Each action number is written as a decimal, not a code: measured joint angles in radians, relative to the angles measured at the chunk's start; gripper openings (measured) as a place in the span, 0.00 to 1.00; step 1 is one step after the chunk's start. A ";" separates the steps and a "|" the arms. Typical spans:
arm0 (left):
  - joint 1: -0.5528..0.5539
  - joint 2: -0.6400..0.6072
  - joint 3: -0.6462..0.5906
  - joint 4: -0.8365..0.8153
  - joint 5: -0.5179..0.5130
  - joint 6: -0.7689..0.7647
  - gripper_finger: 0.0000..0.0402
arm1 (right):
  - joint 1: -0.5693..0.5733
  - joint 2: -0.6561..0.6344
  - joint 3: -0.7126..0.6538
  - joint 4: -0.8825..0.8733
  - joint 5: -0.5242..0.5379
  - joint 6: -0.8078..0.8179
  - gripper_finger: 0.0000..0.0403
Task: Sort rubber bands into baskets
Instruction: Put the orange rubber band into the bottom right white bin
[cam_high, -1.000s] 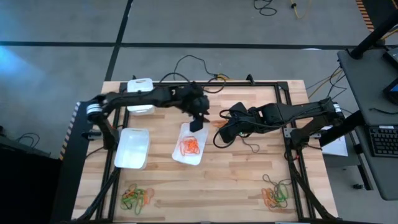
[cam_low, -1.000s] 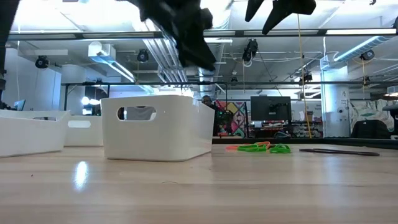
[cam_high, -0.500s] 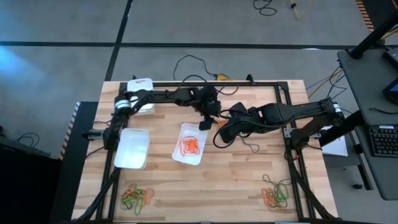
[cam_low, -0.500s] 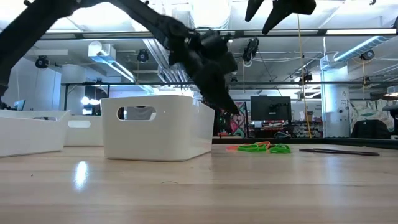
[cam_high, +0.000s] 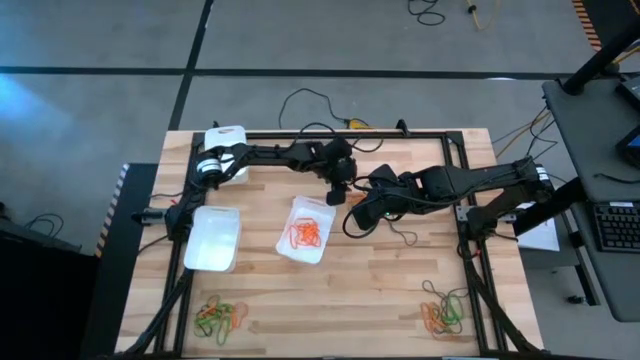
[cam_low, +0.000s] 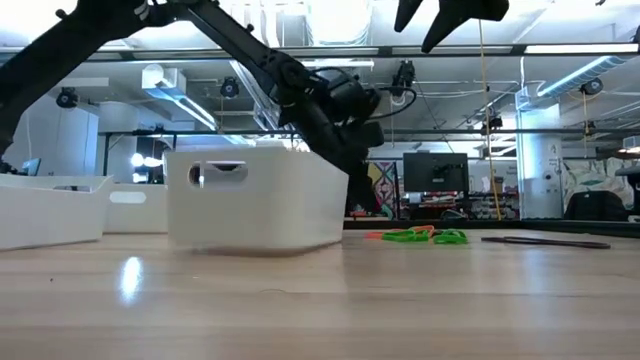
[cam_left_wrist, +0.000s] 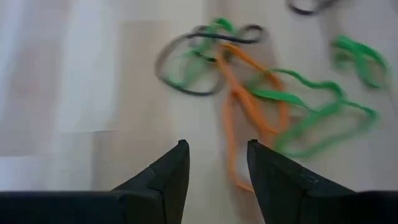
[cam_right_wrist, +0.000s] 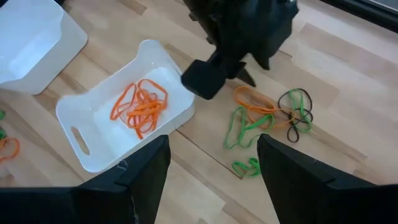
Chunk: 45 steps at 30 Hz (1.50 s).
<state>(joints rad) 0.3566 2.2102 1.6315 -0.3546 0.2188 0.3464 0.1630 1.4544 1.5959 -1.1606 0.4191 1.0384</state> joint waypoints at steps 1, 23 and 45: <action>-0.002 0.004 0.011 0.002 -0.016 -0.001 0.35 | 0.000 0.000 0.000 0.000 0.000 -0.001 0.58; -0.036 0.323 0.670 -0.639 -0.079 -0.242 0.22 | 0.000 0.000 0.000 0.030 0.000 -0.001 0.58; -0.092 0.318 0.605 -0.667 -0.206 -0.367 0.19 | 0.000 0.000 0.000 0.052 0.000 -0.001 0.58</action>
<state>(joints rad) 0.2646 2.5278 2.2364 -1.0211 0.0128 -0.0209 0.1630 1.4548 1.5959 -1.1086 0.4191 1.0378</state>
